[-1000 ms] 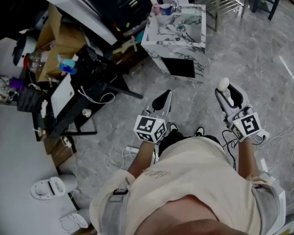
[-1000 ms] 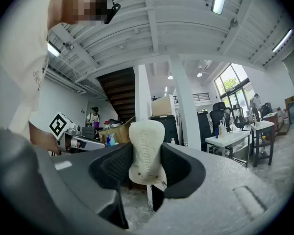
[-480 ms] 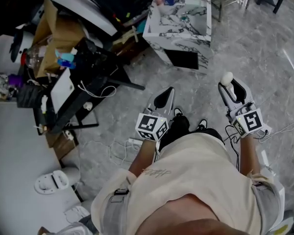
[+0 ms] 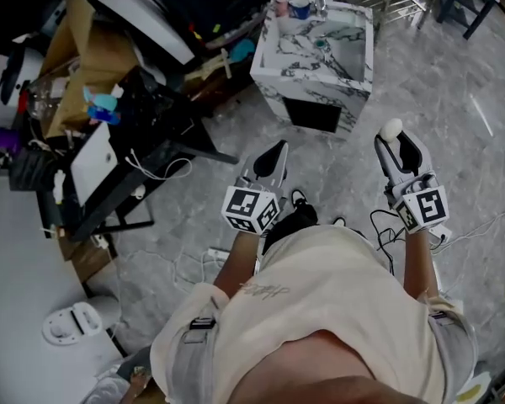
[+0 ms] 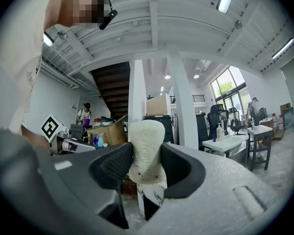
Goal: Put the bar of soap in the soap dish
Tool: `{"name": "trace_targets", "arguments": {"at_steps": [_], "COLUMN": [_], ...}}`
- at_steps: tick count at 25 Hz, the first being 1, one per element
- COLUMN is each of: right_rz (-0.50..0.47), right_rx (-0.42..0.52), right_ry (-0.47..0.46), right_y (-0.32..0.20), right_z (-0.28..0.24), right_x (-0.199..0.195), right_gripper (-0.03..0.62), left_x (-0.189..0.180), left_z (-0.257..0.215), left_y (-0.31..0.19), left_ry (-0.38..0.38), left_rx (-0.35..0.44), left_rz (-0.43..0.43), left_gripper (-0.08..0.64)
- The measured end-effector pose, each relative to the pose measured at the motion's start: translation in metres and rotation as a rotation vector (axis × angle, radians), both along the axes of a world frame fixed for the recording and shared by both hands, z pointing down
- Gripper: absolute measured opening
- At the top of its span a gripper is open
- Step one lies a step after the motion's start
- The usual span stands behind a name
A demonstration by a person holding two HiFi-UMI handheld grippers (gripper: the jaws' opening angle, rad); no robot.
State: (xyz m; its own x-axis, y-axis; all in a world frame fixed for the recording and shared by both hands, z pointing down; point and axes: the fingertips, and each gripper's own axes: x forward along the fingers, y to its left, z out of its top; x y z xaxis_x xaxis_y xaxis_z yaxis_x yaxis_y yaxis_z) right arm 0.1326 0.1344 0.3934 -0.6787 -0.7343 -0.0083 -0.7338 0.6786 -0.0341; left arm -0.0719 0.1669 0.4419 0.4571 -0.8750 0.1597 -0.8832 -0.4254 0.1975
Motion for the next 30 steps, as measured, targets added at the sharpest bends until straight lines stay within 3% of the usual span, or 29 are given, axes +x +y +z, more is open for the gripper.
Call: {"name": "trace_targets", "arguments": {"at_steps": [9, 17, 24, 30], "right_rz": [0.079, 0.138, 0.194, 0.186], "right_rx": [0.03, 0.031, 0.001, -0.021], "right_ry": [-0.007, 0.021, 0.023, -0.012], "right_y": [-0.056, -0.075, -0.099, -0.153], "right_z": [-0.022, -0.027, -0.016, 0.003], "right_x": [-0.039, -0.057, -0.041, -0.04], "right_gripper": [0.186, 0.186, 0.186, 0.186], "left_x": [-0.047, -0.091, -0.081, -0.079], "left_z": [-0.014, 0.01, 0.02, 0.012], "left_y": [-0.065, -0.087, -0.117, -0.161], "left_ry": [0.02, 0.044, 0.052, 0.005], "left_rx": [0.042, 0.006, -0.021, -0.019], "left_rz": [0.062, 0.046, 0.084, 0.084], "left_gripper": [0.017, 0.017, 0.017, 0.017]}}
